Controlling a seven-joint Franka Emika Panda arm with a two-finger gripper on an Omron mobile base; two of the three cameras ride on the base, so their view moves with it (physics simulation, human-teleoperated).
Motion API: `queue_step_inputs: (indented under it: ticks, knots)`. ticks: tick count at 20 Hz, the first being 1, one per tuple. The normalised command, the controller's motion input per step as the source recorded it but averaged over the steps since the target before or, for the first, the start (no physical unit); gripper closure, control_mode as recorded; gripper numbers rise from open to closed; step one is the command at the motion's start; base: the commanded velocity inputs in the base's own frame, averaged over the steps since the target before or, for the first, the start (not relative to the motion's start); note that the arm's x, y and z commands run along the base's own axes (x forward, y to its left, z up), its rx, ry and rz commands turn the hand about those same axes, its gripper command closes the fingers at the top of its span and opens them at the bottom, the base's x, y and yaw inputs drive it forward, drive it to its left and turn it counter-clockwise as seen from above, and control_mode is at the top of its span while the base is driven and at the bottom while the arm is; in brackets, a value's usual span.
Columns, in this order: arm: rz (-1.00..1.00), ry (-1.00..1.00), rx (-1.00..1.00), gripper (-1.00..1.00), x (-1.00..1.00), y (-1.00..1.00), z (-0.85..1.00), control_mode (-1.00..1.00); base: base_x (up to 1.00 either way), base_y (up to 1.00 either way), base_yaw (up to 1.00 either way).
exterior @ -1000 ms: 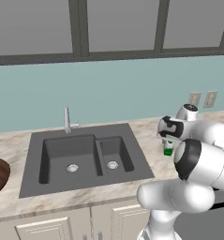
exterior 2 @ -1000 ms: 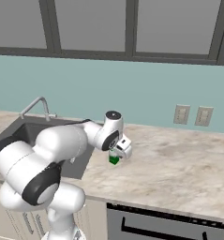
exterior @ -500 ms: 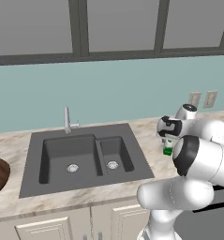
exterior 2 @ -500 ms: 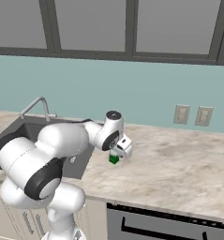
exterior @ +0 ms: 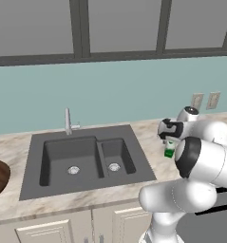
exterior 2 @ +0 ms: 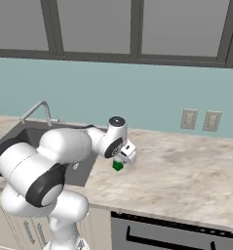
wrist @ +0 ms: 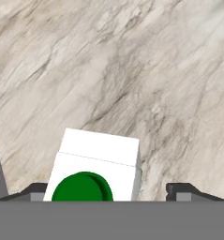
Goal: Gather the eggs and milk located in the vicinity of the sink area and place them right next to the bowl.
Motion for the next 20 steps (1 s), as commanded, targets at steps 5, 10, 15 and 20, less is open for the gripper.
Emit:
queue_step_inputs:
  ticks: [5,10,15,20]
  knots:
    - [0.00,-0.04,0.00,1.00,-0.01,0.22,-0.20,-1.00,0.00,0.00,0.00]
    - [0.00,0.00,0.00,1.00,0.00,0.04,-0.03,-1.00,0.00,0.00,0.00]
    - [0.00,-0.02,0.00,1.00,-0.19,0.00,0.11,-1.00,0.00,0.00,0.00]
    - [0.06,-0.10,0.00,1.00,-0.57,0.00,0.72,-1.00,0.00,0.00,0.00]
